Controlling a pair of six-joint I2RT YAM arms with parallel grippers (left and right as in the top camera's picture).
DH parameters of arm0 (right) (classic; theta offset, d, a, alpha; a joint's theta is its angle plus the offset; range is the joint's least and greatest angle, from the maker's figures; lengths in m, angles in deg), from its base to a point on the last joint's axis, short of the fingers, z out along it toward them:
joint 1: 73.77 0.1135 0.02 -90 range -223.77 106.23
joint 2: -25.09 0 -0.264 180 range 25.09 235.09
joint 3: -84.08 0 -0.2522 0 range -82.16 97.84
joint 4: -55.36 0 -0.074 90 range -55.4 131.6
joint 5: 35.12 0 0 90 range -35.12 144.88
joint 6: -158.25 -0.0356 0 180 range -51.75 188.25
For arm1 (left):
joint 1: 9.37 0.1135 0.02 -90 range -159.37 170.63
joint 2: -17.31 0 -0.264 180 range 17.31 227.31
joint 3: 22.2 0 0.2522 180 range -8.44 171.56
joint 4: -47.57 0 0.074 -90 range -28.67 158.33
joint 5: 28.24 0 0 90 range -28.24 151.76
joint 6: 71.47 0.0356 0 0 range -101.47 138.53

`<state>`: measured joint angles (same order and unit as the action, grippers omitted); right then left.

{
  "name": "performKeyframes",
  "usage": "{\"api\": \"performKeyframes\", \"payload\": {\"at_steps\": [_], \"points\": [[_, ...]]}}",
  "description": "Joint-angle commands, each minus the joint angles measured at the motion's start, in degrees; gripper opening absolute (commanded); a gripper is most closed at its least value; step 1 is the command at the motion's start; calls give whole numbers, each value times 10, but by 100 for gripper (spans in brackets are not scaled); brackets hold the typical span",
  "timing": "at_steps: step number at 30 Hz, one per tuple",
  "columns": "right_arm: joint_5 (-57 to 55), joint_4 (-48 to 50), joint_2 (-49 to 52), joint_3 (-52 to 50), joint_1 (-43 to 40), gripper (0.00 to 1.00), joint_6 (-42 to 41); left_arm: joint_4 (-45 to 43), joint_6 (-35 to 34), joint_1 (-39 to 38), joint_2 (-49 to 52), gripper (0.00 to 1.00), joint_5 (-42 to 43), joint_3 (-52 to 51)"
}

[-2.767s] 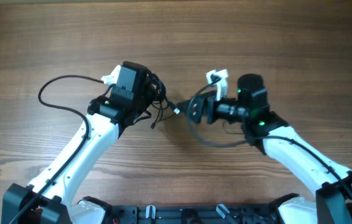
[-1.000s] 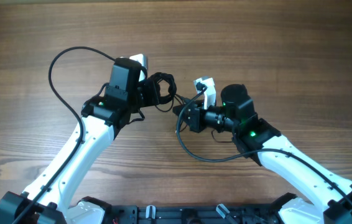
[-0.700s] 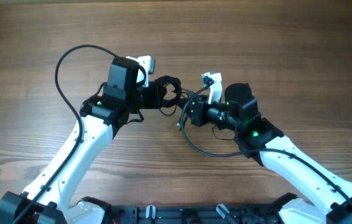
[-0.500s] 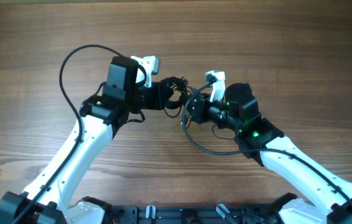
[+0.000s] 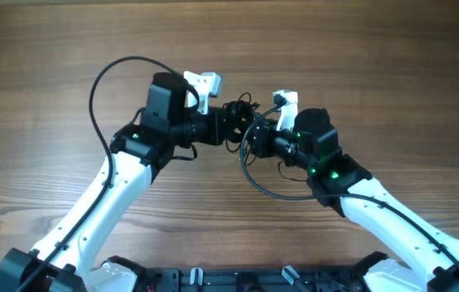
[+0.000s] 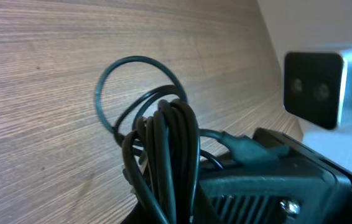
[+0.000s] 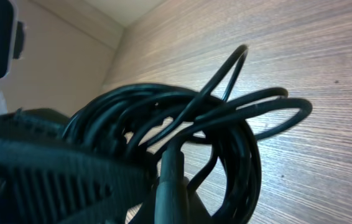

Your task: Untangle cables

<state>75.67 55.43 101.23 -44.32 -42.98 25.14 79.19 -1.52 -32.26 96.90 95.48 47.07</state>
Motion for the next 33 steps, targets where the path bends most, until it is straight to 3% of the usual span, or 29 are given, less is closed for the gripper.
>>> {"api": "performKeyframes", "payload": {"at_steps": [1, 4, 8, 13, 15, 17, 19, 22, 27, 33], "points": [[-16, -3, -6, 1, -3, 5, -6, -3, -1, -33, -4, 4, 69, 3], [-16, -19, -6, 1, -3, 15, -5, -3, -5, -11, -4, 4, 61, 3], [-15, -19, -11, 1, -6, 48, -6, -1, -69, 40, -4, 4, 61, 3], [37, -24, -68, 1, -49, 72, -6, 25, -77, 91, -4, 4, 60, 3], [52, -36, -91, 1, -70, 82, -6, 25, -110, 101, -4, 4, 39, 3], [61, -54, -108, 1, -88, 100, -9, 26, -183, 104, -4, 4, -12, 3], [70, -79, -120, 1, -102, 100, -10, 35, -296, 104, -4, 4, -89, 3], [94, -127, -121, 1, -104, 100, -34, 84, -523, 104, -4, 4, -195, 3], [153, -202, -108, 1, -94, 100, -17, 125, -807, 104, -4, 4, -209, 3], [157, -220, -104, 1, -26, 100, 114, 171, -976, 104, -4, 4, -205, 3]]}}
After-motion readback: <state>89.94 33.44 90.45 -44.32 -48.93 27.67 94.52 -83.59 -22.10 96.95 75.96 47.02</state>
